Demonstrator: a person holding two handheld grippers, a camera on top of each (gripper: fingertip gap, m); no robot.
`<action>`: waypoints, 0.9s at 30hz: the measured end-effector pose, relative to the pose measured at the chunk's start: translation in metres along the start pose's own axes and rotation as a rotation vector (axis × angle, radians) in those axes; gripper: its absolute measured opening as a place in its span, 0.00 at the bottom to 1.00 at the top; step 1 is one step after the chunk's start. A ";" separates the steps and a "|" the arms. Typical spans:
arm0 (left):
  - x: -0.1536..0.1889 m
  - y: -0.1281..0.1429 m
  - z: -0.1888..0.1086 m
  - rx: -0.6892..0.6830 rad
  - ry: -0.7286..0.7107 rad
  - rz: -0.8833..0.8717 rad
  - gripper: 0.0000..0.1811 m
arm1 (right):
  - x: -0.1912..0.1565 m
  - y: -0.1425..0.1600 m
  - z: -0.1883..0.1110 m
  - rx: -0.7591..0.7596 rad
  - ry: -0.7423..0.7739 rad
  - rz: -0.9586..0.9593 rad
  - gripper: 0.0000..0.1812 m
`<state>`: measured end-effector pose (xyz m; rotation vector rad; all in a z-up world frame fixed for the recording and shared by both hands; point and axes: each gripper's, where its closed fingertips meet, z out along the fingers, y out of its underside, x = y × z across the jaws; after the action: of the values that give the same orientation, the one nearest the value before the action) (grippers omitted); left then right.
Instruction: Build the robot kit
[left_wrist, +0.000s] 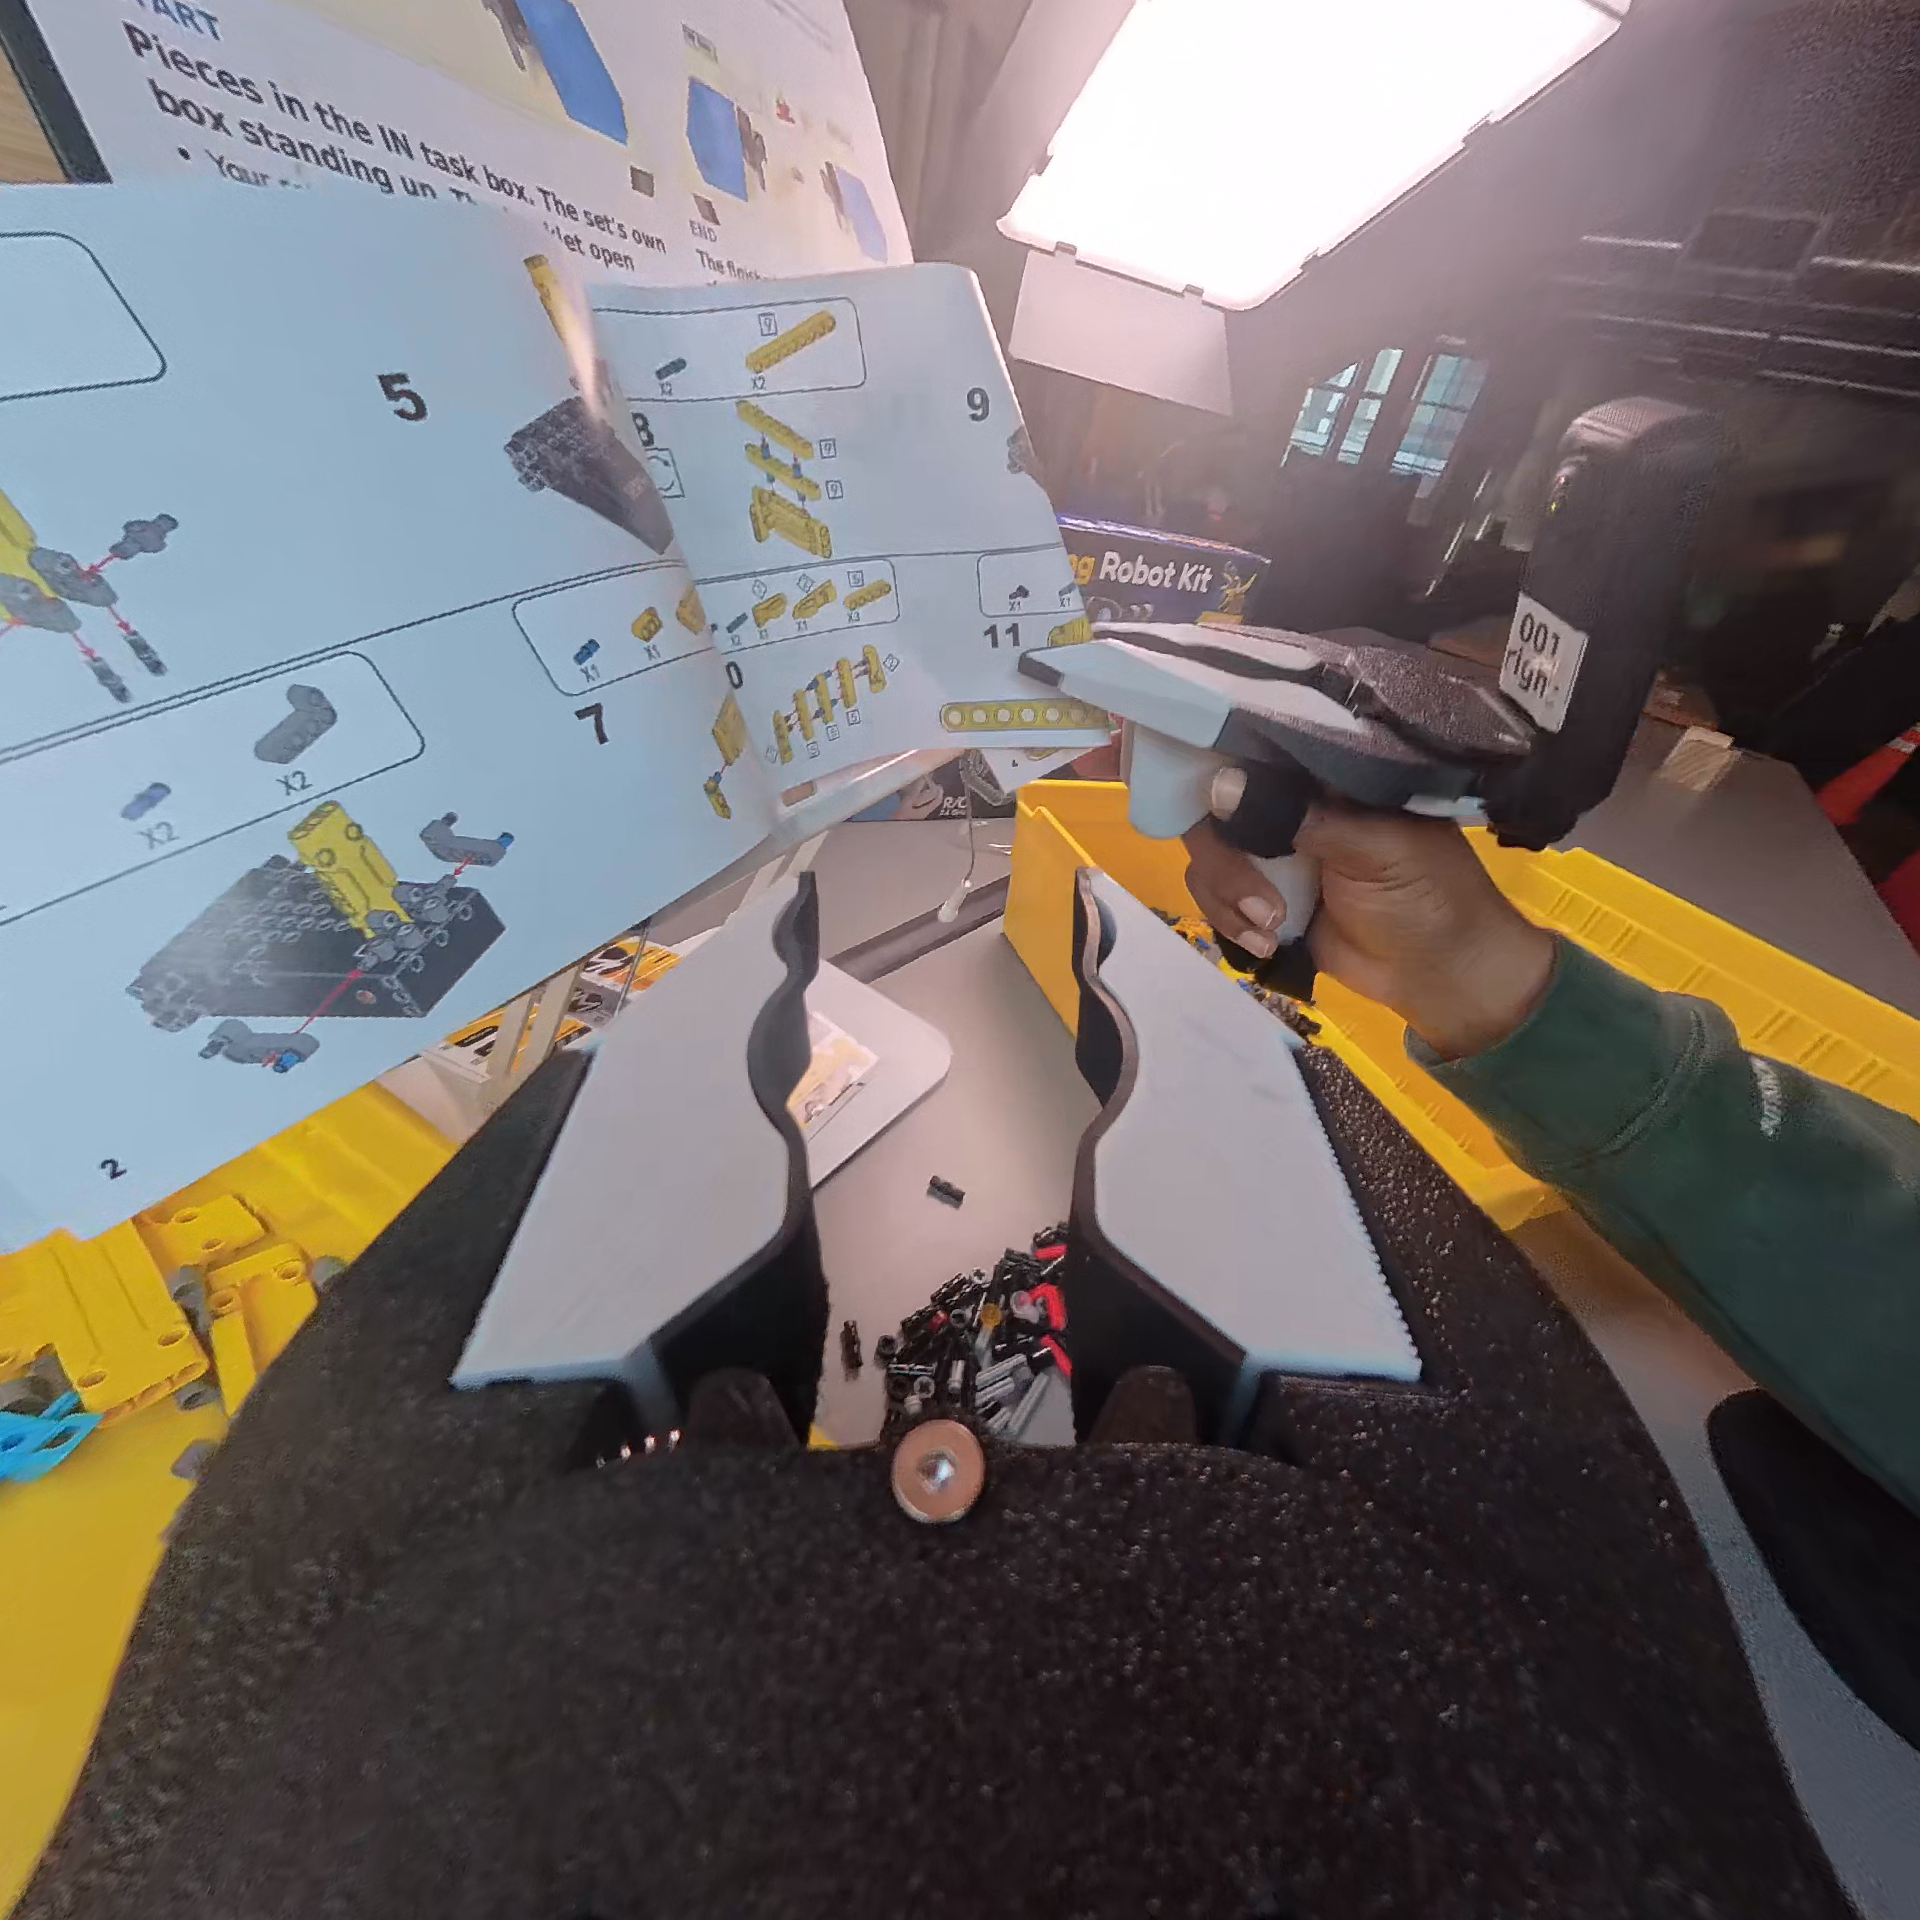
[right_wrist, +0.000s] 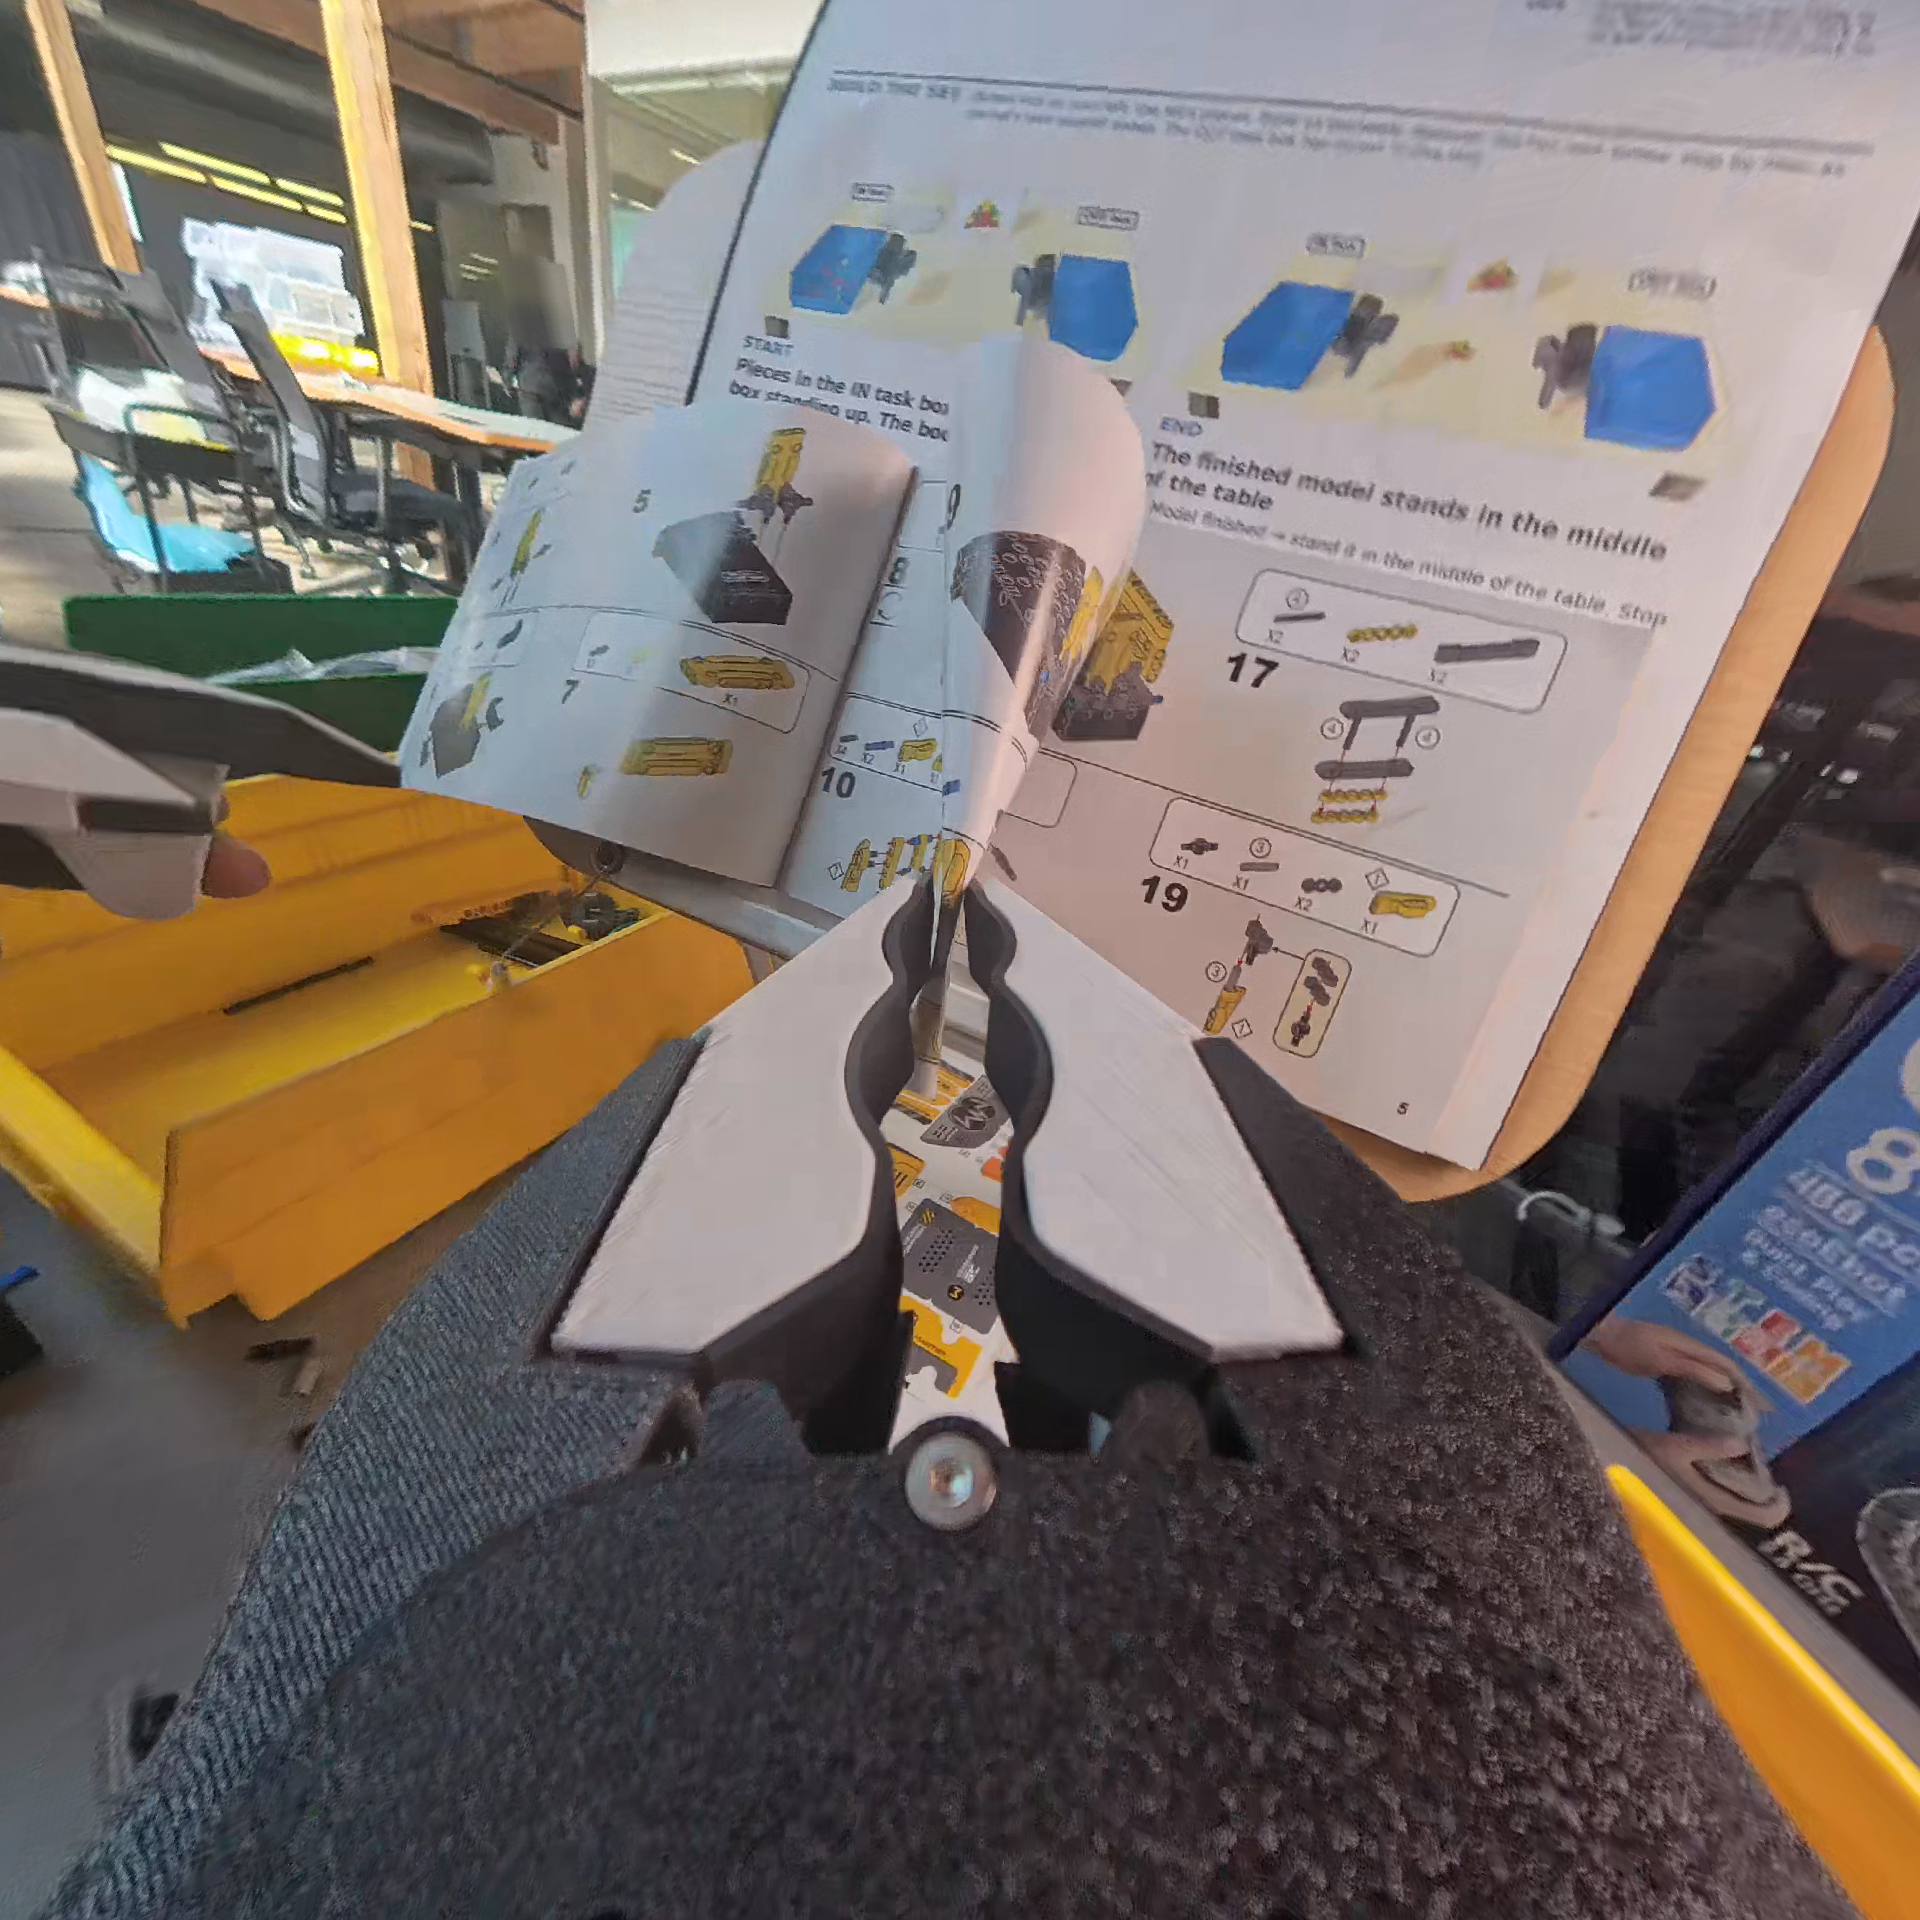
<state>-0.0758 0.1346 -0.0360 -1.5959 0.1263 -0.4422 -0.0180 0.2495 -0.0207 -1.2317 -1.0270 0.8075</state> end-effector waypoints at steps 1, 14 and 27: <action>0.005 -0.004 0.001 0.013 0.020 -0.017 0.26 | -0.009 -0.004 -0.002 0.014 0.003 -0.082 0.03; 0.007 -0.036 0.034 0.085 0.174 -0.342 0.11 | -0.095 -0.010 0.009 0.069 0.052 -0.741 0.06; -0.023 -0.034 0.004 0.154 0.274 -0.493 0.08 | -0.040 -0.014 0.009 0.059 -0.115 0.176 0.09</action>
<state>-0.1020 0.1489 -0.0071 -1.4005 -0.0966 -1.0299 -0.0408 0.2137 -0.0137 -1.2491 -0.9893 1.0485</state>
